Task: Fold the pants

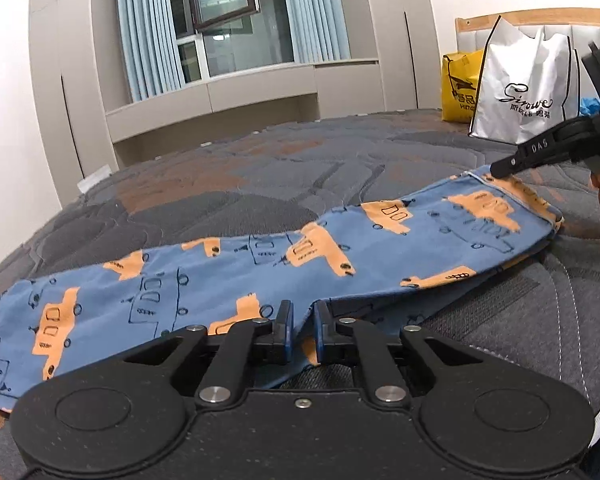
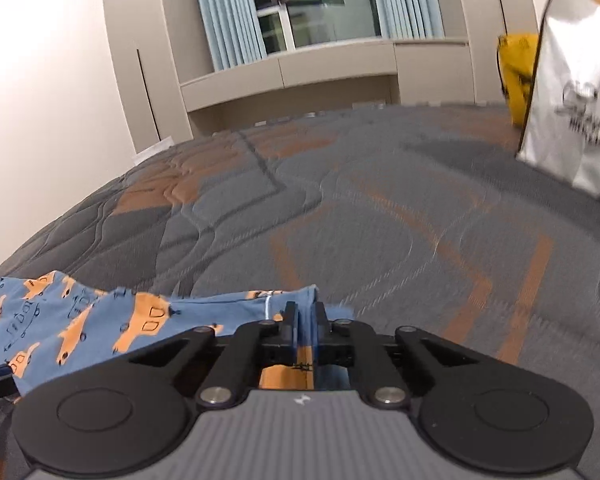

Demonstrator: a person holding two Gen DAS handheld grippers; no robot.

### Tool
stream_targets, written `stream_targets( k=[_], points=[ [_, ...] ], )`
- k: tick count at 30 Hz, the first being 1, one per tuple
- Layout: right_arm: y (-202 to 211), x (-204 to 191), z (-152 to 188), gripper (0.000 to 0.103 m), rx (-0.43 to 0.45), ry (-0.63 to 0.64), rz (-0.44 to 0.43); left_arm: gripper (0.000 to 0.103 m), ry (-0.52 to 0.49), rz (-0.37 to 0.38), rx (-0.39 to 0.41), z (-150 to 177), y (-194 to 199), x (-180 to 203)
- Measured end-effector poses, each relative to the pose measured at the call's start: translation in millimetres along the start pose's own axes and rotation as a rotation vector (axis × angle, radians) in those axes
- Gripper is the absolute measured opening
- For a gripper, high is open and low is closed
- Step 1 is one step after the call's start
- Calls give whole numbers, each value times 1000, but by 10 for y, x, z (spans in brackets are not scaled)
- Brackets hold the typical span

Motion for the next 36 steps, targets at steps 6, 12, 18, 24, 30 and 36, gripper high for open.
stream_targets(
  k=[6,12,18,24,30,36],
  points=[
    [8,-75,-64,6,18,89,34,13,-3,19,-12,20,-28,37],
    [-139,68,56,6,-28,67,52,8,-8,27,-33,64,-81,53],
    [22,44,-60,0,53,130,96,6,-4,41,-22,45,-55,60],
    [24,132,-64,13,-1,78,53,6,6,56,-28,67,-65,72],
    [220,138,139,39,-43,26,-24,6,2,60,-30,74,-52,79],
    [352,184,374,37,-102,10,-32,6,1,53,-32,70,-71,89]
  ],
)
Point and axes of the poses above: each gripper's, at about its wrist camera, not at the fingertips, and y roughly against the way its jaws point, x to its right, z to its underside, the point moved 7 cm from there along -y, roughly the way its jaws point, and after that the axes turned 15 degrees about -y, right-handed, at the moved point
